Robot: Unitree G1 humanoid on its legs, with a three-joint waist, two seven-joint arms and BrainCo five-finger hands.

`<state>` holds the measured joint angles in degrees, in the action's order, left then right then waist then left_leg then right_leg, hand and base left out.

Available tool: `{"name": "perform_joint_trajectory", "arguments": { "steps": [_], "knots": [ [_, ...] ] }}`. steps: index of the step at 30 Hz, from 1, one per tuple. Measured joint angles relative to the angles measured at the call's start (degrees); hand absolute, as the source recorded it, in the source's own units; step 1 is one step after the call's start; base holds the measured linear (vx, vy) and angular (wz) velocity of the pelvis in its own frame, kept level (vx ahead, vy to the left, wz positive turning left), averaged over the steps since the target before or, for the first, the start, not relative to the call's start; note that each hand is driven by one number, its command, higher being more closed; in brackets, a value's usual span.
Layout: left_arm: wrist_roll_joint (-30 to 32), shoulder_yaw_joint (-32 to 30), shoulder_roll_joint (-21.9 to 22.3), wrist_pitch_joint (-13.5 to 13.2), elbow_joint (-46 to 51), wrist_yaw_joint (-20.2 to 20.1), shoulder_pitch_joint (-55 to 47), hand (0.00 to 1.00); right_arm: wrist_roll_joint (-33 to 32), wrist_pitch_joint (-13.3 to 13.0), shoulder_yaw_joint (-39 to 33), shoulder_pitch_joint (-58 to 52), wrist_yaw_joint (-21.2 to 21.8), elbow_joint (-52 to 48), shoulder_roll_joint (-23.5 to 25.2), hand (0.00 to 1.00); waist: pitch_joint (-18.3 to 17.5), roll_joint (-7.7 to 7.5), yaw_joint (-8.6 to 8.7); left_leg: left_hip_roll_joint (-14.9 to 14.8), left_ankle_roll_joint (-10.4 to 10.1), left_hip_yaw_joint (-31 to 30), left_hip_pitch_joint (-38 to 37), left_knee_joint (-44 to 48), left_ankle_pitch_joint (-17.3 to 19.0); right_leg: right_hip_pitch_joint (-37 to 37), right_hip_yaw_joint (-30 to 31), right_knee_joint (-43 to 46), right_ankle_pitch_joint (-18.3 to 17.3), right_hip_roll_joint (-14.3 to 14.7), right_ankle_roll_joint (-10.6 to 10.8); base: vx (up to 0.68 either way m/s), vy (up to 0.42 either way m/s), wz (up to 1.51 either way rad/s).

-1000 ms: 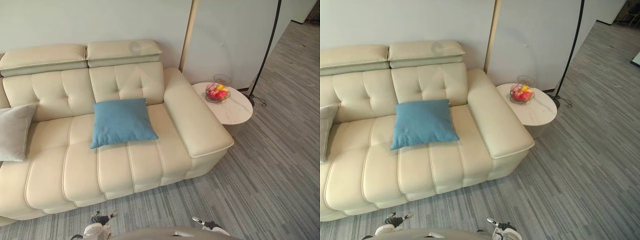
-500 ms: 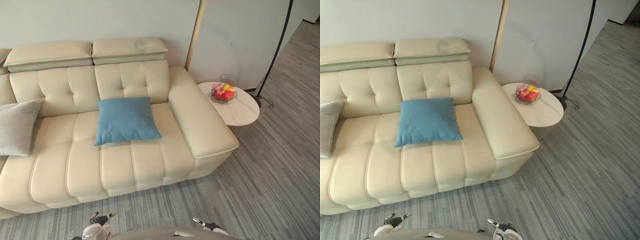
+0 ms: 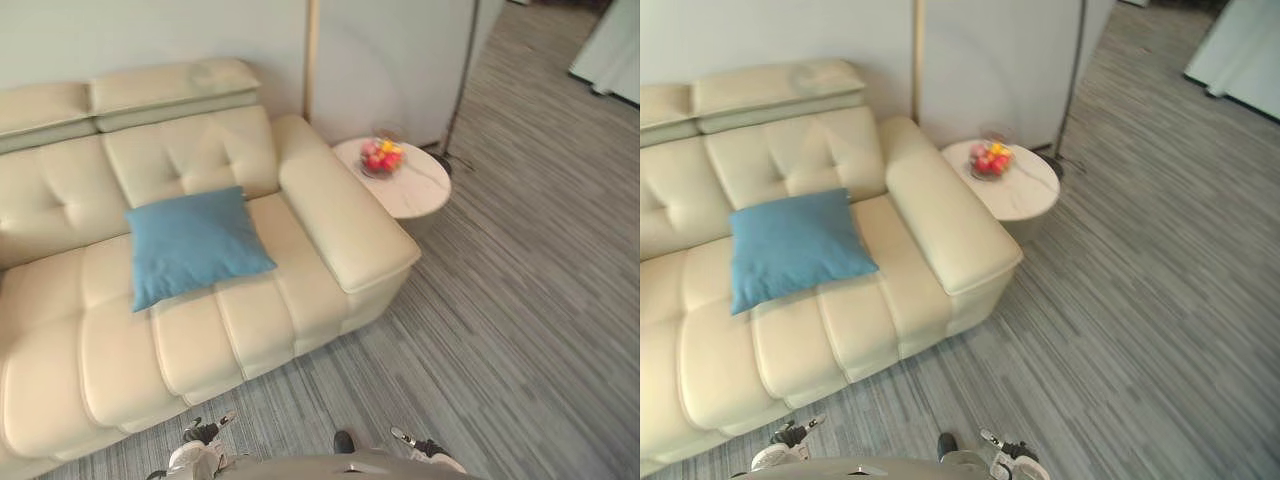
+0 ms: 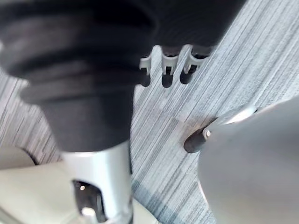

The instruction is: Pick up cushions and gather them together orderly.

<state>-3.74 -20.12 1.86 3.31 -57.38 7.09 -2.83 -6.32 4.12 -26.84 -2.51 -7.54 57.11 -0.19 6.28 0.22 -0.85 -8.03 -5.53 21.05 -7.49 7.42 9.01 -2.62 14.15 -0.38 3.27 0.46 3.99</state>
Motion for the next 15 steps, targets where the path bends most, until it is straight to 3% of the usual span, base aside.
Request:
{"name": "perform_joint_trajectory", "arguments": {
  "steps": [3,5,6,7,8,10,12,13,15],
  "knots": [
    [-0.51,0.04,-0.21,0.00,-0.12,-0.08,0.23,0.00,0.08,0.02,2.35,1.43,0.06,0.00,-0.06,0.00,0.75,-0.18,0.22,0.11,-0.28,8.96,-1.59,0.00,0.92,-1.80,7.74,-3.12,3.84,1.23,-0.16,-0.01,0.017,-1.33],
    [-0.50,0.32,-0.52,-0.01,-0.13,-0.11,0.37,0.00,0.09,-0.01,3.82,2.59,0.12,0.05,-0.16,0.00,0.90,-0.47,0.71,0.02,-0.14,12.57,-1.85,0.52,1.12,-3.38,9.17,-3.26,5.11,2.06,-1.08,-0.02,-0.034,-1.34],
    [-0.50,0.75,-0.51,-0.04,-0.09,-0.14,0.51,0.00,0.14,0.00,4.43,3.04,0.42,0.12,-0.19,0.00,1.10,-0.17,0.79,-0.55,-0.15,15.67,-2.01,0.60,1.15,-5.27,4.39,-2.51,4.45,2.09,-4.19,-0.02,-0.072,-1.73],
    [-0.48,1.75,-0.42,-0.08,-0.05,-0.16,0.90,0.00,0.20,-0.02,4.41,3.76,1.00,0.24,-0.67,0.00,1.90,1.05,0.52,-1.74,-0.18,19.87,-3.22,0.73,1.13,-7.77,-7.69,1.49,1.66,0.87,-9.41,0.00,-0.059,-1.71],
    [-0.48,2.32,-0.52,-0.07,-0.05,-0.16,0.82,0.00,0.21,-0.10,4.46,3.79,1.08,0.23,-1.12,0.00,1.96,1.14,0.45,-2.26,-0.17,21.42,-3.97,1.31,1.14,-9.04,-13.98,4.07,0.91,-0.39,-10.62,0.01,-0.076,-1.72],
    [-0.47,3.58,-0.68,-0.09,-0.05,-0.17,-0.25,0.00,0.23,-0.32,5.48,2.54,1.09,0.15,-1.36,0.00,1.77,1.26,0.64,-2.51,-0.14,22.58,-7.17,2.69,1.15,-9.32,-30.17,9.73,0.60,-4.92,-10.96,0.04,-0.107,-1.27],
    [-0.47,5.06,-0.77,-0.15,-0.18,-0.29,-1.04,0.00,0.27,-0.67,6.13,2.36,1.10,0.11,-2.31,0.00,1.08,2.40,1.24,-3.39,0.08,22.92,-7.69,3.05,1.01,-9.23,-37.12,11.10,-1.42,-6.05,-9.56,0.11,-0.156,-0.96],
    [-0.43,6.50,-0.82,-0.21,-0.43,-0.41,-0.13,0.00,0.48,-0.69,5.81,2.81,1.09,0.22,-2.69,0.00,0.97,3.00,1.37,-3.96,0.17,22.88,-7.72,2.56,0.94,-9.70,-39.96,11.05,-1.40,-6.04,-7.72,0.14,-0.145,-0.87],
    [-0.41,7.47,-0.48,-0.20,-1.84,-0.65,1.18,0.00,0.52,-0.70,5.14,3.06,1.09,0.37,-3.31,0.00,1.42,4.01,1.43,-4.10,0.49,22.73,-7.72,1.84,-0.40,-10.27,-38.24,9.69,-0.56,-4.57,-7.27,0.11,-0.102,-0.73]
  ]
}}
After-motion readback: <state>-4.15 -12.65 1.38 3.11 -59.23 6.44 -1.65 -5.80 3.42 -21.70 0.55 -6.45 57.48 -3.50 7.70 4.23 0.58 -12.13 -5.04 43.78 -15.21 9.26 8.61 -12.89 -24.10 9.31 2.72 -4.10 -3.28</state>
